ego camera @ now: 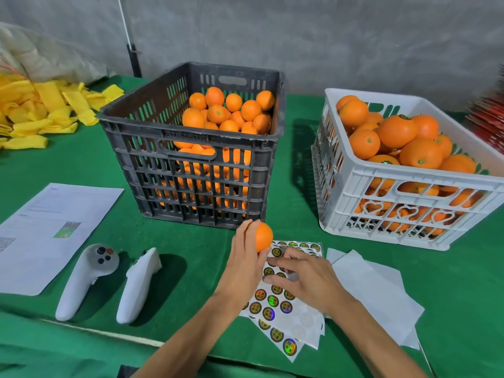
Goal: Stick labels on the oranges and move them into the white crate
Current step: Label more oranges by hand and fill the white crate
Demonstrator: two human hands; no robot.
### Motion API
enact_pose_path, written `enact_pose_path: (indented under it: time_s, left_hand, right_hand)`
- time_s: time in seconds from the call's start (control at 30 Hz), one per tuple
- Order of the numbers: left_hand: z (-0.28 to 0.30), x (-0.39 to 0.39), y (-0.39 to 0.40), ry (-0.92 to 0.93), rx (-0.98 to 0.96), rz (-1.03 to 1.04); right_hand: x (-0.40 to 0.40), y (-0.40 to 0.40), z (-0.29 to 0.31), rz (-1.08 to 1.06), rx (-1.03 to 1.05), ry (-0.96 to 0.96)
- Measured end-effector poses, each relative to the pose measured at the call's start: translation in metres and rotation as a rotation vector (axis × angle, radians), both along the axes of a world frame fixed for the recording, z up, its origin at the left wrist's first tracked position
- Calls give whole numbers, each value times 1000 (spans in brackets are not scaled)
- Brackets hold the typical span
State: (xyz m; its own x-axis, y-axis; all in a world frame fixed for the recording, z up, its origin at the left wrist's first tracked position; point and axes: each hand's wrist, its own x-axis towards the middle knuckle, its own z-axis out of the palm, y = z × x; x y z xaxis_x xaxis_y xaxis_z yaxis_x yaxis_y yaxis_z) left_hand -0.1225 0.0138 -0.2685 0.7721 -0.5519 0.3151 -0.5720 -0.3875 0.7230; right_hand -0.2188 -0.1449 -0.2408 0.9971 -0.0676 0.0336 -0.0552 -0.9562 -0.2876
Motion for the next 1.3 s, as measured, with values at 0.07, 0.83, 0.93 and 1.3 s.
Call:
enact_pose_path:
  time_s: [0.07, 0.83, 0.93, 1.3]
  left_hand:
    - [-2, 1, 1, 36, -19, 5]
    - [3, 2, 6, 171, -102, -65]
    - [5, 0, 7, 161, -131, -117]
    - [-2, 3, 5, 196, -79, -148]
  right_hand:
    - [2, 0, 2, 47, -44, -11]
    - [-16, -18, -17, 38, 151, -167]
    - [-15, -16, -13, 81, 140, -227]
    - [-9, -14, -18, -105, 782, -111]
